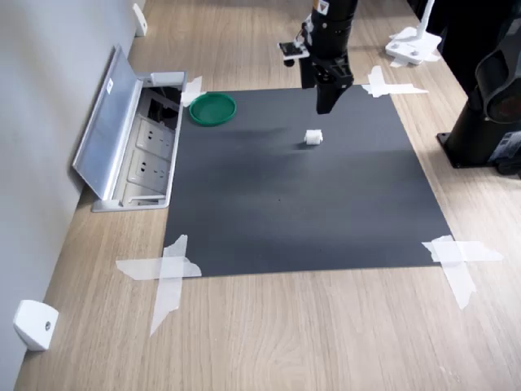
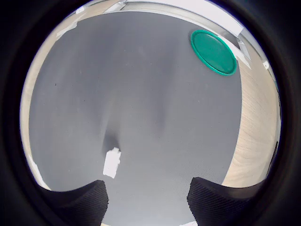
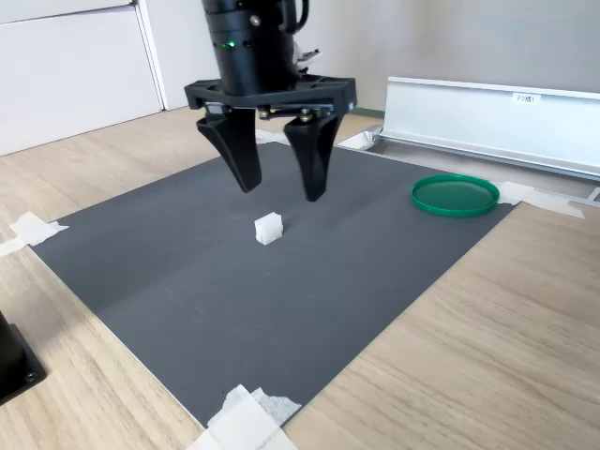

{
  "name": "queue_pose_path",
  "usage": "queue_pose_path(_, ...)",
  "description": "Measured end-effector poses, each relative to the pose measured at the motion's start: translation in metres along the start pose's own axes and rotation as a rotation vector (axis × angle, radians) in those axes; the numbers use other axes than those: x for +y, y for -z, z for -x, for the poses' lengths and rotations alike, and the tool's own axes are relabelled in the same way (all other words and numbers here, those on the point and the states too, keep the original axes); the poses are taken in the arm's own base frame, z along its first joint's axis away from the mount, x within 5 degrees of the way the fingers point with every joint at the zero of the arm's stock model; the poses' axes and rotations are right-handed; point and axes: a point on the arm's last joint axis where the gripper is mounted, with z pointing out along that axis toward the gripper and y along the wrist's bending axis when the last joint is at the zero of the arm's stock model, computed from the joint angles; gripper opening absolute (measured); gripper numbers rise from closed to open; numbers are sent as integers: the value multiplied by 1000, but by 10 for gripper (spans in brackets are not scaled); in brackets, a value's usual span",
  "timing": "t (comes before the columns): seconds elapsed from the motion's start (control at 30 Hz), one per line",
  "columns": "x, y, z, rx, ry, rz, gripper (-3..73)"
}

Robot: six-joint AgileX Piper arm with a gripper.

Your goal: Grasp a white terminal and put it on the green lid.

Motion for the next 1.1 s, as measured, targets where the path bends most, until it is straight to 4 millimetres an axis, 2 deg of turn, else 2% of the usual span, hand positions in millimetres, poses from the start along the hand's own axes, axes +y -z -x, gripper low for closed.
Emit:
queue_pose_path(0.37, 2, -26, 7, 34, -15, 62, 726)
queue_pose_path(0.67, -1, -36, 8, 47, -1, 54, 726)
queue_pose_path(1.1, -2, -38, 9, 47, 0, 54, 726)
